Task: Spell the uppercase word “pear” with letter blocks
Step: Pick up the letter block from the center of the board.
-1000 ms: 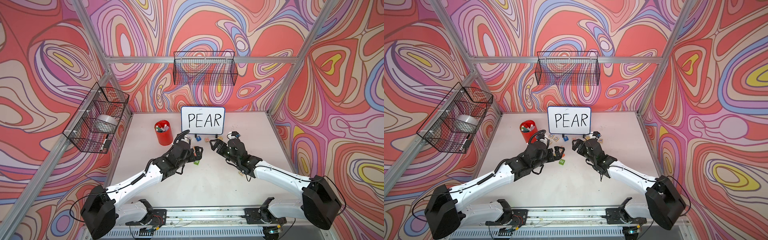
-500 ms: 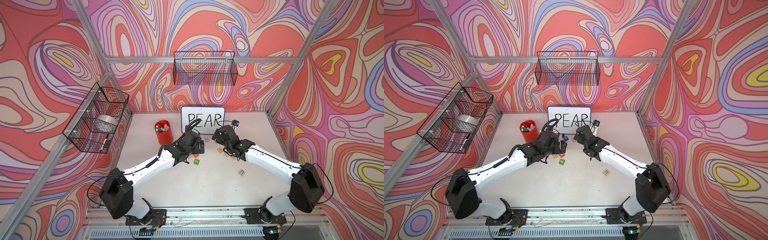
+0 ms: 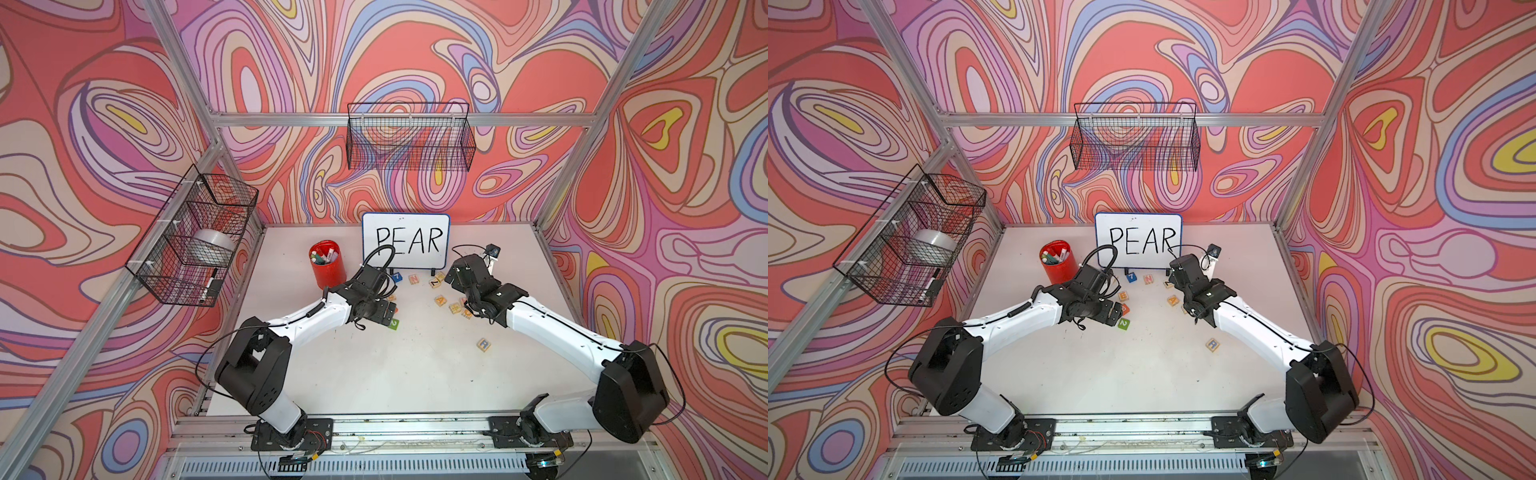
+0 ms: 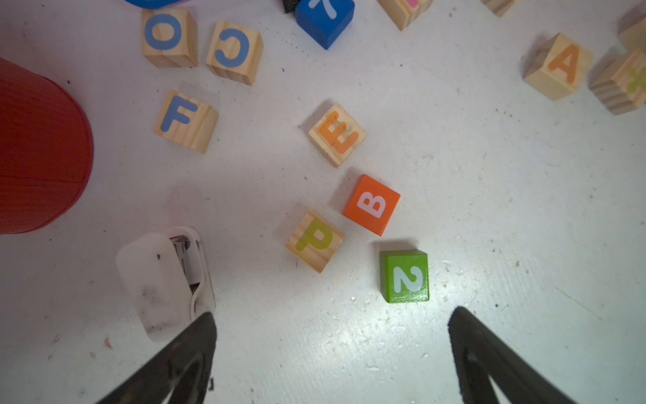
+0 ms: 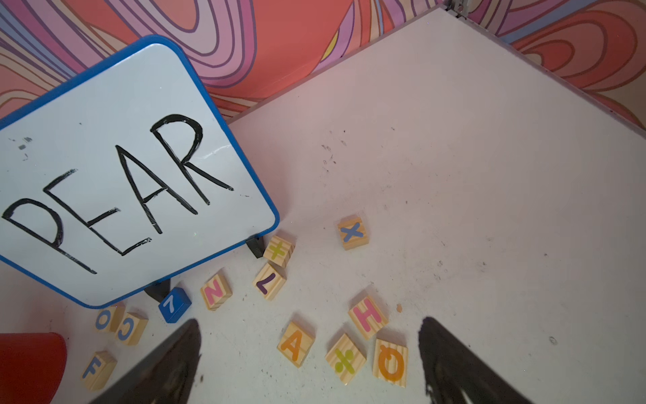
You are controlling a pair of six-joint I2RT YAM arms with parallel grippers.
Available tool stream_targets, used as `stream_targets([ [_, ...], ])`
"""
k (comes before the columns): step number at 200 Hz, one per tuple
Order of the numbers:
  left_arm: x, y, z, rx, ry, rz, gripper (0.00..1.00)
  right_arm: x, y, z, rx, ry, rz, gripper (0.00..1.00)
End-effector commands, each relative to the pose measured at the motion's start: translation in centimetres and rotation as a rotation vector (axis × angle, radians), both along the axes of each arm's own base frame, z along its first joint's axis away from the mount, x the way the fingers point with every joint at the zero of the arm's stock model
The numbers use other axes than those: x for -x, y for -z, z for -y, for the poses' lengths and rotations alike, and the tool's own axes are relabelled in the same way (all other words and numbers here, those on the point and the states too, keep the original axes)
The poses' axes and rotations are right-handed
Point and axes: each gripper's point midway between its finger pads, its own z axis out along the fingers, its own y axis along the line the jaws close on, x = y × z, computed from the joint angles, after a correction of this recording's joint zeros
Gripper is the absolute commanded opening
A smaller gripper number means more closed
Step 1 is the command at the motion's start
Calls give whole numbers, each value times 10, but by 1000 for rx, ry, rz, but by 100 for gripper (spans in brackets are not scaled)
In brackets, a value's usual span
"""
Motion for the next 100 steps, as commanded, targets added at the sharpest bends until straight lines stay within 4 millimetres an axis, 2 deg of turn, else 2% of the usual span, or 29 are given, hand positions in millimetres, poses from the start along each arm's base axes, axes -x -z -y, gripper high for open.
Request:
stream_targets([
  [1, 0, 18, 3, -28, 89, -38, 98, 5, 7, 8, 14, 34, -24, 98],
  [50, -20, 41, 0, -122, 155, -75, 91, 8, 14, 10, -3, 54, -38, 97],
  [100, -37, 43, 3, -124, 168, -89, 82, 10, 14, 16, 6, 90, -41, 97],
])
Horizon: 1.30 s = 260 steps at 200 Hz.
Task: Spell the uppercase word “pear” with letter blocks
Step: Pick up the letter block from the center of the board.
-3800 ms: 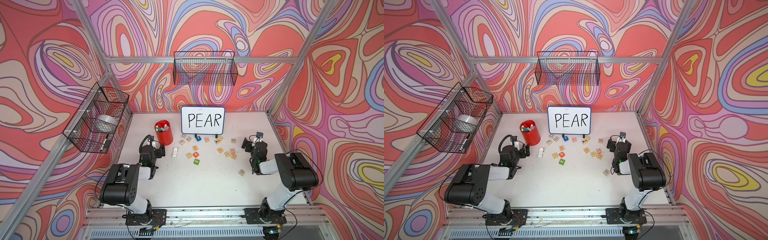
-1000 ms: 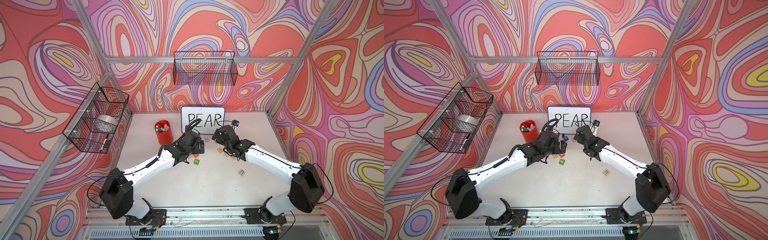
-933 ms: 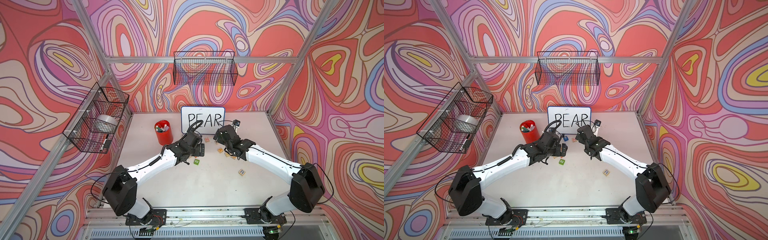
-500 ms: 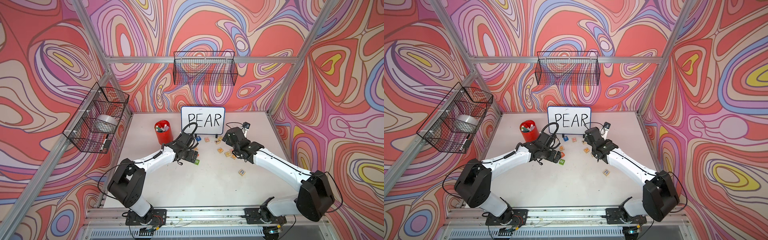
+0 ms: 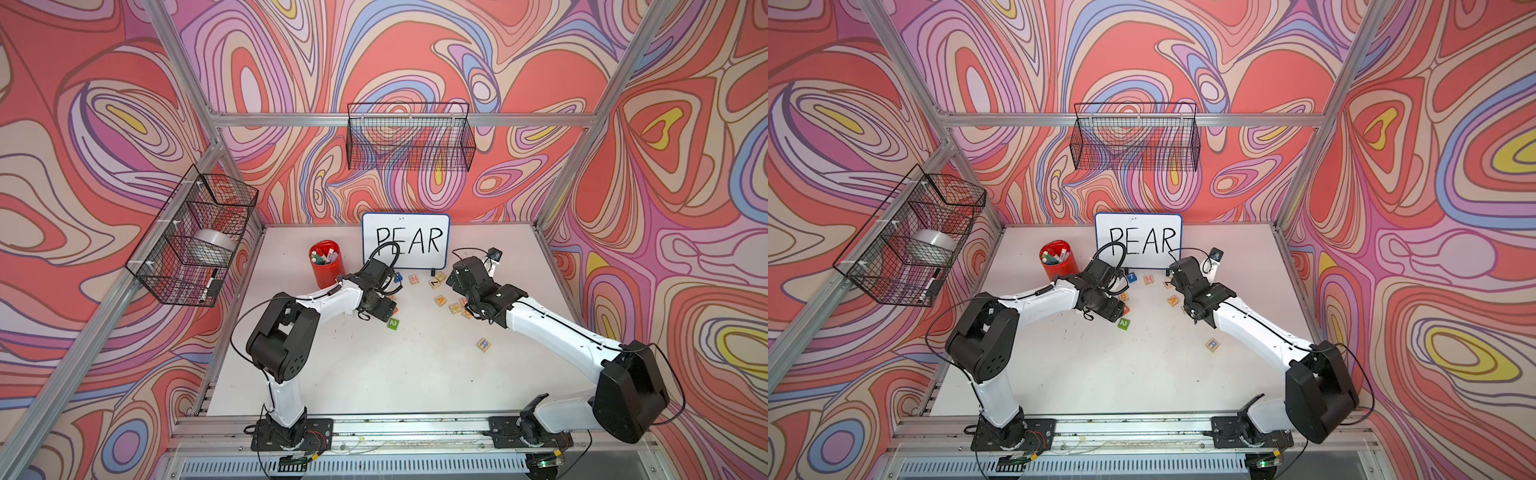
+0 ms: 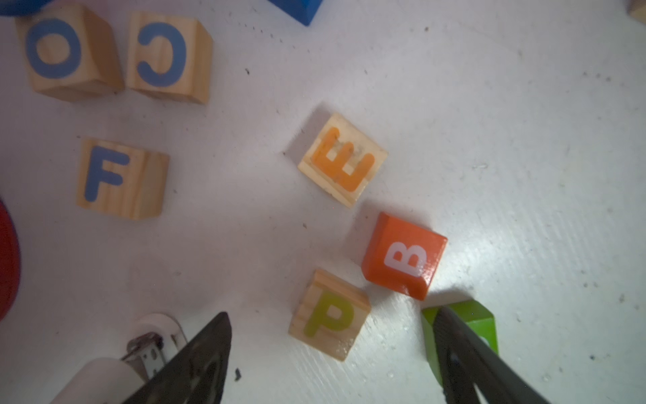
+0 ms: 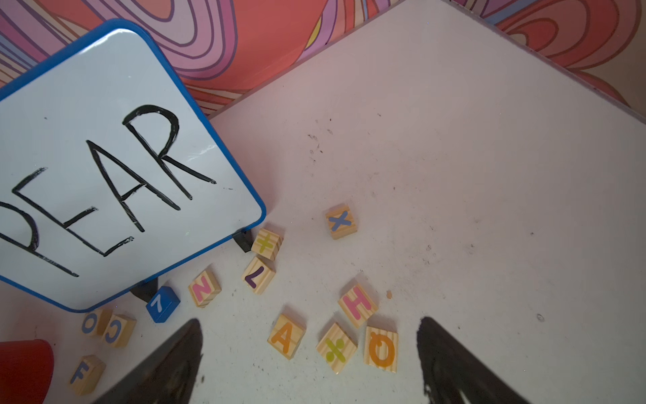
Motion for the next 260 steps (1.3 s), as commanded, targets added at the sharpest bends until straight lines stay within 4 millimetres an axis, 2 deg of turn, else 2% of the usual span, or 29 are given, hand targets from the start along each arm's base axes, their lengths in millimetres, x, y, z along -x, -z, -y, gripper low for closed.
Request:
stream_targets([
  [1, -1, 5, -4, -37, 36, -31, 82, 4, 6, 10, 21, 46, -14, 97],
  [46, 5, 12, -10, -83, 43, -75, 71, 2, 6, 10, 29, 51, -13, 97],
  [93, 7, 15, -8, -85, 55, -102, 61, -4, 9, 5, 40, 37, -26, 97],
  [178, 8, 25, -13, -142, 51, -130, 51, -3, 14, 7, 42, 40, -24, 97],
  [223, 6, 28, -14, -178, 38, -130, 38, -2, 19, 7, 43, 37, -29, 97],
  [260, 9, 31, -13, -159, -9, -153, 34, 1, 21, 8, 40, 38, -25, 97],
])
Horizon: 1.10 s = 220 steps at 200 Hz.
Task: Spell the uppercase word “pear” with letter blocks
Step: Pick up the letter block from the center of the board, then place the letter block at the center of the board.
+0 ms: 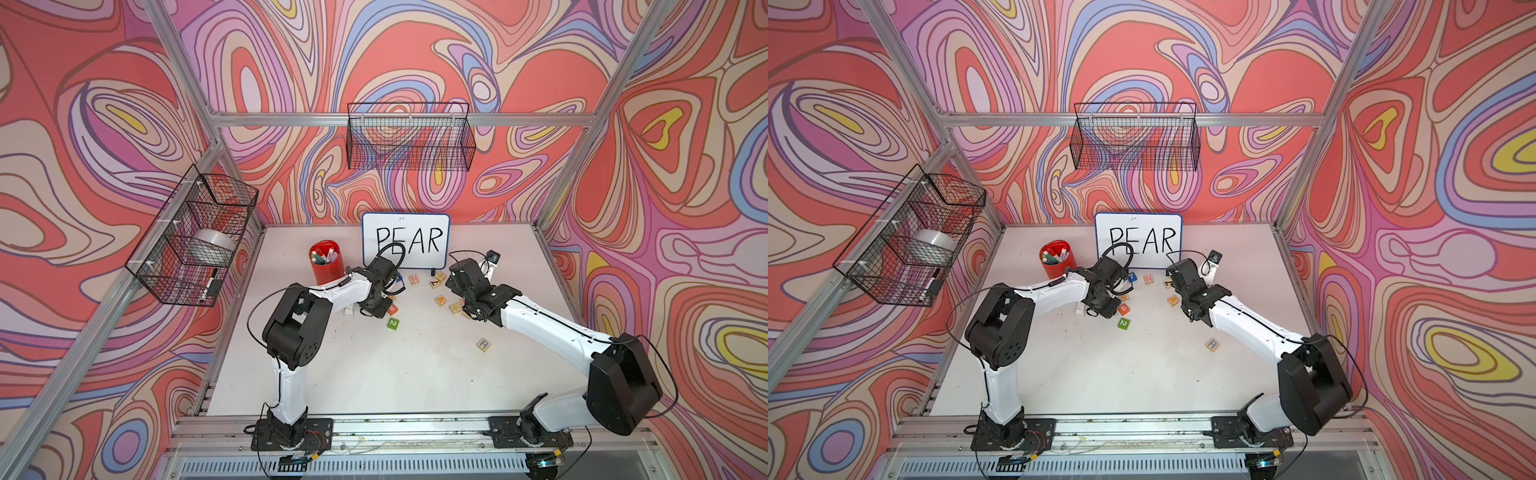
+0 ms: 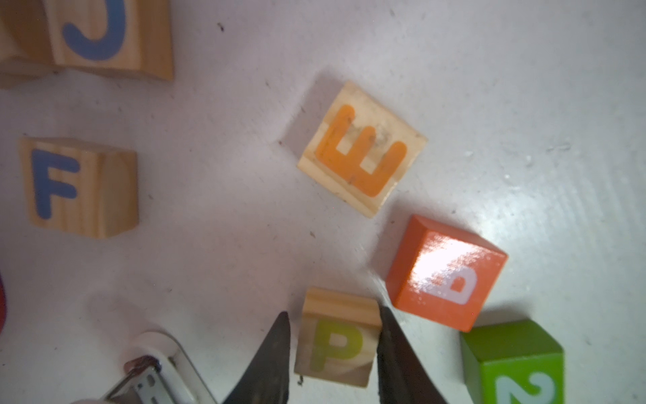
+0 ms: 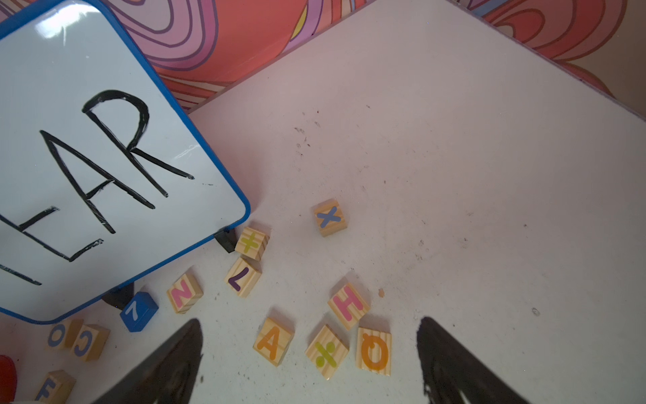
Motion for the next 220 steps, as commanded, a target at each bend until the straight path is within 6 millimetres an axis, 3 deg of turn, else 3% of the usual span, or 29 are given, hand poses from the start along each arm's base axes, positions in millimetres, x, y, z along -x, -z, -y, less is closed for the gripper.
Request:
stream_targets([
  [1, 8, 10, -6, -30, -39, -53, 34, 2, 3, 6, 17, 13, 1, 97],
  [29, 13, 9, -13, -36, -142, -67, 28, 2, 2, 6, 21, 6, 10, 97],
  [63, 33, -4, -6, 12, -274, -70, 27, 0, 3, 3, 38, -24, 8, 97],
  [88, 50, -21, -2, 36, -395, -86, 25, -3, 6, -2, 37, -54, 6, 97],
  [117, 82, -27, 6, 56, -476, -131, 24, -5, 10, -9, 41, -100, 4, 97],
  [153, 114, -18, 20, 131, -551, -210, 24, -5, 14, -11, 63, -147, -8, 97],
  [173, 120, -16, 14, 91, -582, -213, 25, -5, 14, -11, 68, -168, -2, 97],
  [220, 132, -3, 26, 89, -578, -268, 25, -5, 11, -14, 65, -199, 18, 97],
])
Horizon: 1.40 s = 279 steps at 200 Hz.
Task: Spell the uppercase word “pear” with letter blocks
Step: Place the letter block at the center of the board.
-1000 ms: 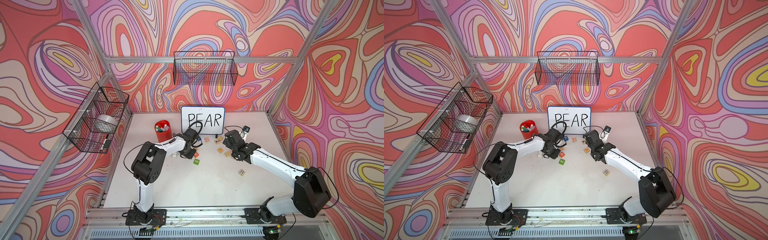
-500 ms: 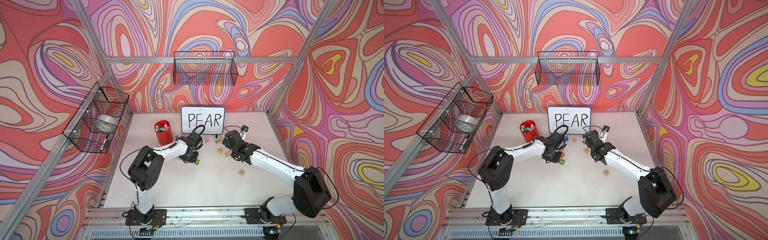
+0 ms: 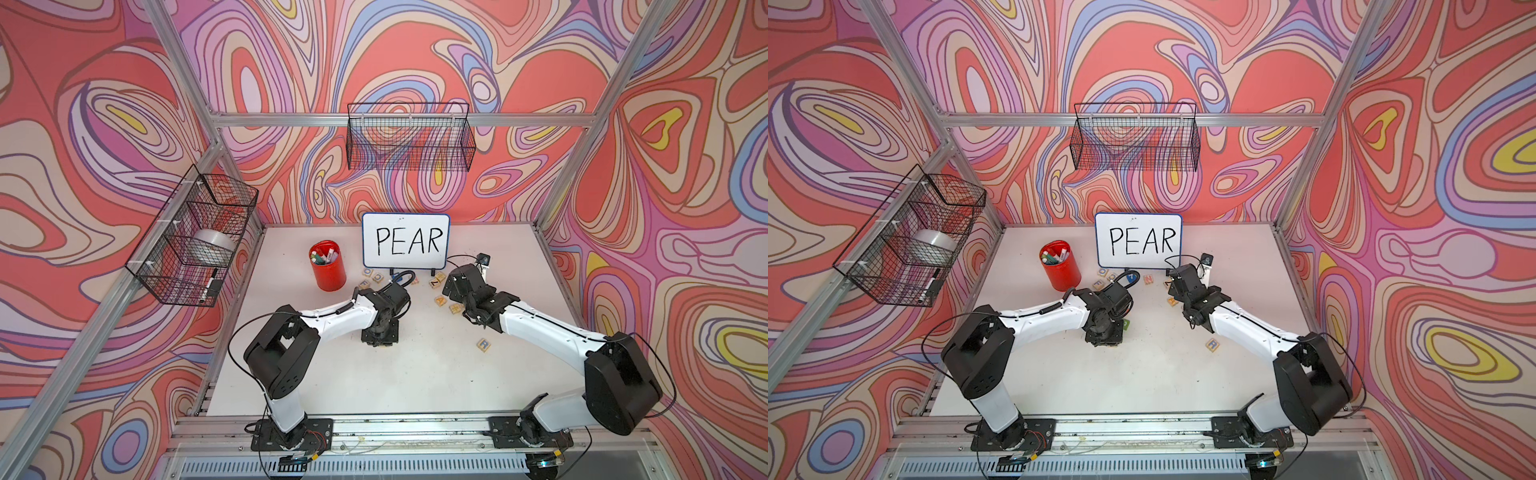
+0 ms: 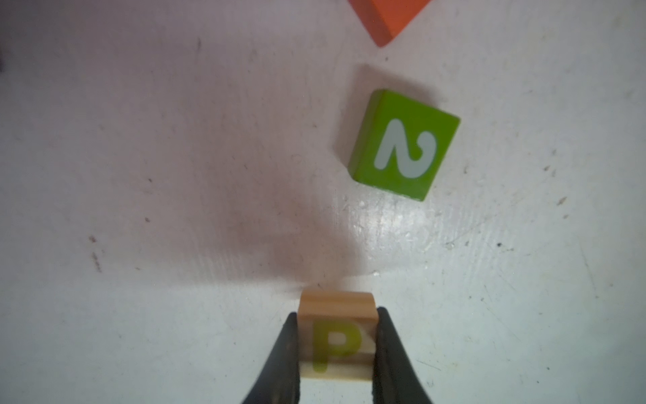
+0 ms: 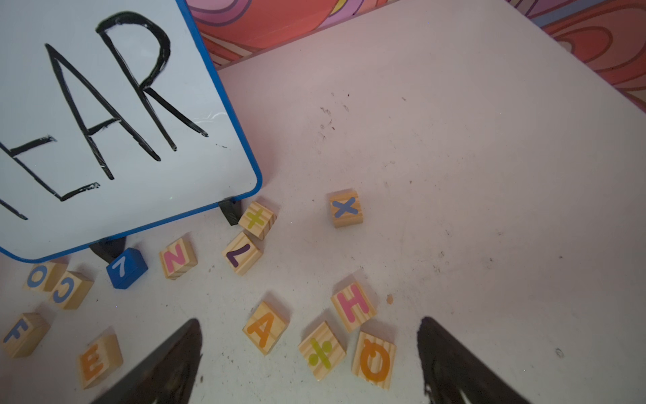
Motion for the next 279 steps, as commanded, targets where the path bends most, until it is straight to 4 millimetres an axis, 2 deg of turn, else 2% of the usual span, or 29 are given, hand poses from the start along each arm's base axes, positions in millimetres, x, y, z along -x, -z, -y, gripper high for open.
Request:
stream_targets([
  [1, 12, 11, 0, -11, -44, -65, 25, -2, -8, -2, -9, -26, 34, 97],
  [61, 21, 29, 3, -12, -37, -132, 27, 7, -17, 8, 6, -9, 54, 97],
  [93, 22, 29, 4, -3, -38, -134, 41, 15, -18, 16, 6, 15, 60, 97],
  [148, 18, 12, -2, 15, -40, -60, 52, 15, -13, 16, -11, 37, 42, 97],
  [197, 4, -26, -15, 39, -36, 117, 67, 11, -12, 12, -32, 55, 17, 97],
  [238, -27, -91, -17, 66, 63, 399, 77, 6, -4, 5, -71, 86, -30, 96],
  [261, -41, -128, -26, 65, 86, 569, 88, 7, 3, 0, -105, 96, -67, 95],
  [279, -48, -150, -33, 61, 80, 676, 98, 7, 8, -1, -117, 104, -85, 95],
])
